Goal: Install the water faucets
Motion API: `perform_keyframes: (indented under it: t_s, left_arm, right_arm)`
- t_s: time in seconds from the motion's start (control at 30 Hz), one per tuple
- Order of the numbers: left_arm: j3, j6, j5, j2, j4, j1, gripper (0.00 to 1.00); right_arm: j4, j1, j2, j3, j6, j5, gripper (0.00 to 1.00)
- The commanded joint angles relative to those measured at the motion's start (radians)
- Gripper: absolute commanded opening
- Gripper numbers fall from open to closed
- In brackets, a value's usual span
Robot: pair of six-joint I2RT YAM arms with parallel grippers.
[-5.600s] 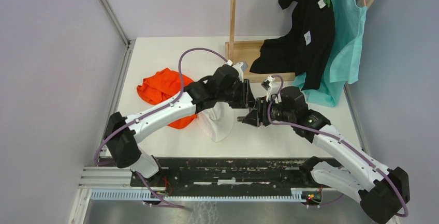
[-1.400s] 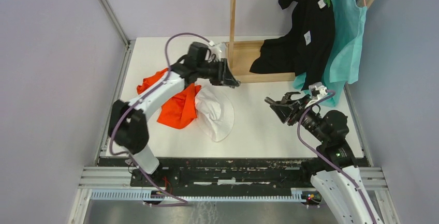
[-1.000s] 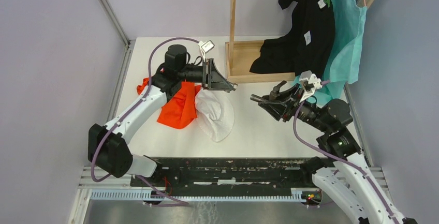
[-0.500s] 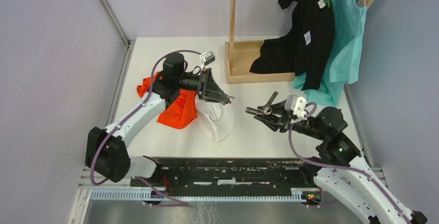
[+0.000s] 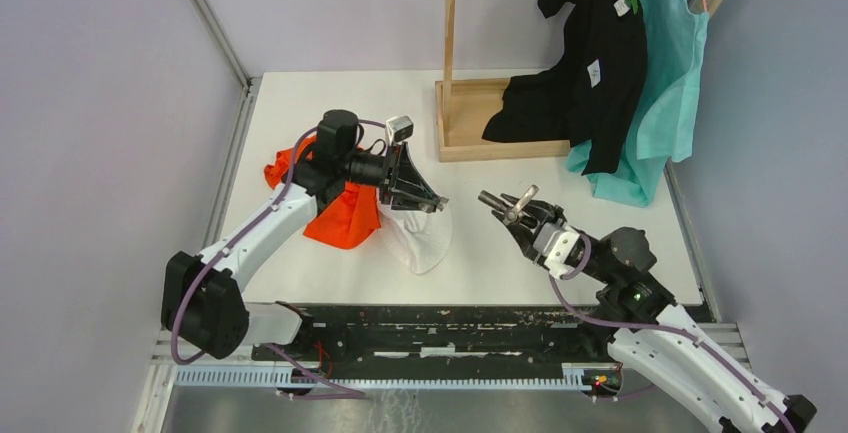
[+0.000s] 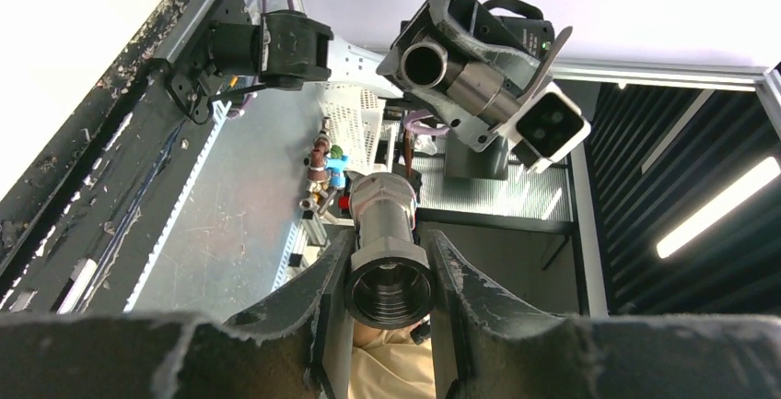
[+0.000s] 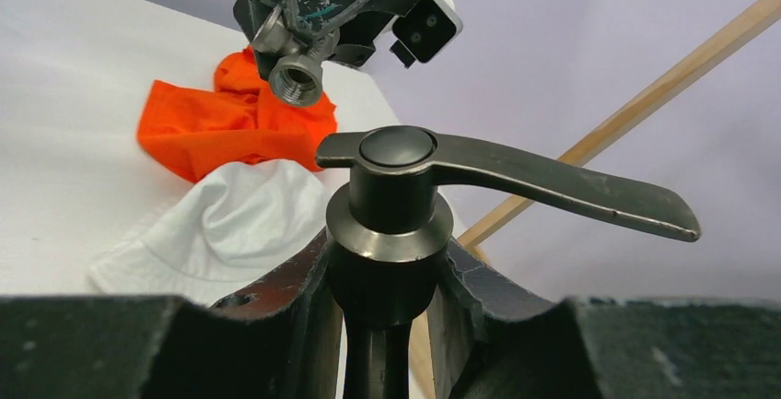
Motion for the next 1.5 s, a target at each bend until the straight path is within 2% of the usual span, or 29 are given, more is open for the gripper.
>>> perform_keyframes:
  t_s: [0.0, 0.13, 0.23, 0.33, 0.5, 0.77, 1.1, 1.47]
  left_arm:
    - [0.066, -0.007, -0.012, -0.04, -0.017, -0.001, 0.03]
    - [0.025, -0.106, -0.005, -0.073, 0.087, -0.002, 0.03]
    - [0.025, -0.131, 0.032, -0.067, 0.096, 0.0, 0.03]
    - [0.038, -0.107, 0.083, -0.038, 0.057, 0.001, 0.03]
    - [0.068, 0.034, 0.105, -0.004, -0.123, 0.0, 0.03]
    - [0.05, 0.06, 0.12, -0.002, -0.158, 0.001, 0.03]
    - [0.065, 0.118, 0.136, 0.008, -0.223, 0.0, 0.03]
    - [0.066, 0.125, 0.148, 0.019, -0.228, -0.001, 0.03]
  right_arm:
    - [0.093, 0.105, 0.051, 0.011, -0.23, 0.16, 0.01]
    - [0.127, 0.297, 0.116, -0.01, -0.426, 0.379, 0.01]
    - [0.256, 0.416, 0.135, -0.06, -0.507, 0.495, 0.0]
    - [0.299, 0.479, 0.142, -0.083, -0.532, 0.508, 0.01]
    - [0.363, 0.565, 0.138, -0.132, -0.573, 0.541, 0.01]
    - [0.422, 0.706, 0.148, -0.156, -0.698, 0.661, 0.01]
    - [0.583, 0.721, 0.235, -0.157, -0.755, 0.699, 0.0]
    - [0.617, 0.721, 0.253, -0.166, -0.747, 0.711, 0.0]
